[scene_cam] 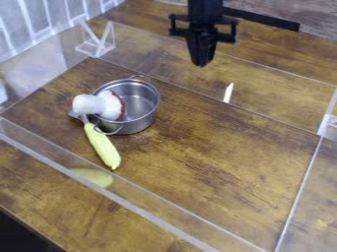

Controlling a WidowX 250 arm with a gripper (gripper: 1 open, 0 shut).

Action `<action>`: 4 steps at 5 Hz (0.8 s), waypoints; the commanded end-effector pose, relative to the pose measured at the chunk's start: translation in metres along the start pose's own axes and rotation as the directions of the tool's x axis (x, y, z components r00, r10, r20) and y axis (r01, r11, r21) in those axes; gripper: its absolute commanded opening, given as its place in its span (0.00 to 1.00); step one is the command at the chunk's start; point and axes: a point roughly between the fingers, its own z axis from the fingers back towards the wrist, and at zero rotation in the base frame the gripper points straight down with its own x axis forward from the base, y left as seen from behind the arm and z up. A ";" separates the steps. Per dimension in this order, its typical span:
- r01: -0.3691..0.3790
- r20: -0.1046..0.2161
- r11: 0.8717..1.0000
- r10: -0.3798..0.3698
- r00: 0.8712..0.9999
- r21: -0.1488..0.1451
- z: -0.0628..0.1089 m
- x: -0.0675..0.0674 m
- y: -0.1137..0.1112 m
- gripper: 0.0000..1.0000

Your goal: Put the mushroom in the silver pot

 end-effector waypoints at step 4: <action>0.013 0.113 1.000 -0.014 0.994 0.010 0.037 0.001 0.008 0.00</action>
